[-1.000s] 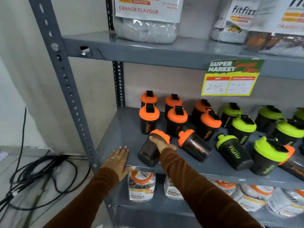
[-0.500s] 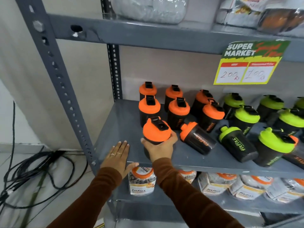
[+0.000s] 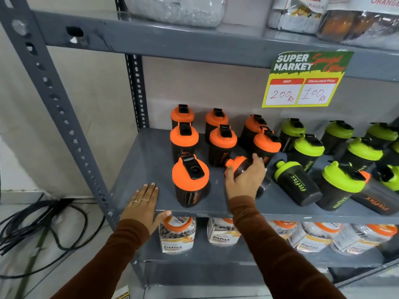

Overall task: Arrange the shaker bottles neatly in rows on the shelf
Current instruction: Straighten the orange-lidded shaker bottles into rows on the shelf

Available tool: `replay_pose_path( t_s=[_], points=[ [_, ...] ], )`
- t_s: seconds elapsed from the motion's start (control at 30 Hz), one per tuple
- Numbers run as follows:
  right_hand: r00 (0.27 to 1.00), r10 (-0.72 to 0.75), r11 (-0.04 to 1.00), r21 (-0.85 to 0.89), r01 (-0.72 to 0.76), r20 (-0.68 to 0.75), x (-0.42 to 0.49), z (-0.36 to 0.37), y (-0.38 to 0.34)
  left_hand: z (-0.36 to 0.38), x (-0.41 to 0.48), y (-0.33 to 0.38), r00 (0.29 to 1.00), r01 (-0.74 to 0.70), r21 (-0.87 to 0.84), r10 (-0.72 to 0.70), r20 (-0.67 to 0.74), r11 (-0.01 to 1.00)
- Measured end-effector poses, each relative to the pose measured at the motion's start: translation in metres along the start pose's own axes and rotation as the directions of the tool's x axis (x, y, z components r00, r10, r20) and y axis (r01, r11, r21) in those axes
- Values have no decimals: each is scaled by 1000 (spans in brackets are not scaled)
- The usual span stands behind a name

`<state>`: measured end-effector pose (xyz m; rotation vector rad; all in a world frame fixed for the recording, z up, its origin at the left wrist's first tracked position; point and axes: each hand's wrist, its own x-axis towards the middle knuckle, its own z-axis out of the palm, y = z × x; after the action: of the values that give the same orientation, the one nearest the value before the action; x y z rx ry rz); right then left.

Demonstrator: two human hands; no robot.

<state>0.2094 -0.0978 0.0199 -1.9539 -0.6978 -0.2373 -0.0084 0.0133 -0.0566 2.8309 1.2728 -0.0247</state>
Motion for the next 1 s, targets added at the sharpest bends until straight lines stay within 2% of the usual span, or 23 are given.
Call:
replay_pose_path(
  t_s=[0.03, 0.1, 0.17, 0.23, 0.3, 0.4, 0.5, 0.6, 0.73, 0.83, 0.93, 1.0],
  points=[
    [998, -10, 981, -190, 22, 65, 12, -1, 5, 0, 0, 0, 1000, 8, 2, -8, -15, 1000],
    [974, 49, 897, -438, 55, 223, 24, -1, 17, 1, -1, 0, 998, 11, 2, -11, -68, 1000],
    [954, 37, 818, -557, 141, 297, 26, 0, 25, 2, -1, 0, 993, -5, -31, 1, -120, 999],
    [962, -39, 774, -600, 199, 269, 22, 2, 30, 6, 1, 0, 986, -19, -47, 11, -166, 999],
    [975, -102, 808, -555, 197, 198, 15, 4, 33, 7, 1, 0, 982, -21, -53, 10, -186, 998],
    [983, -125, 922, -350, 166, 136, 1, 2, 30, 6, -1, 1, 986, -17, -56, 7, -168, 998],
    [998, -11, 1000, 0, 11, 63, -5, 0, 21, 6, -1, 0, 987, 1, -58, -10, -158, 998],
    [987, 128, 970, 198, -145, 96, -13, 0, 18, 5, -4, 2, 986, 37, -33, -41, -162, 999],
    [972, 121, 972, 176, -157, 200, -17, 2, 25, 14, -20, 27, 969, 70, -114, -95, -229, 991],
    [946, 92, 983, 125, -137, 311, -16, -4, 36, 38, -37, 58, 960, 22, -168, -67, -270, 986],
    [905, 44, 996, 51, -72, 424, -10, -25, 53, 65, -51, 90, 935, -186, -167, 122, -333, 968],
    [907, 10, 1000, -16, -3, 422, 3, -44, 67, 76, -51, 116, 874, -373, -119, 305, -378, 920]
  ],
)
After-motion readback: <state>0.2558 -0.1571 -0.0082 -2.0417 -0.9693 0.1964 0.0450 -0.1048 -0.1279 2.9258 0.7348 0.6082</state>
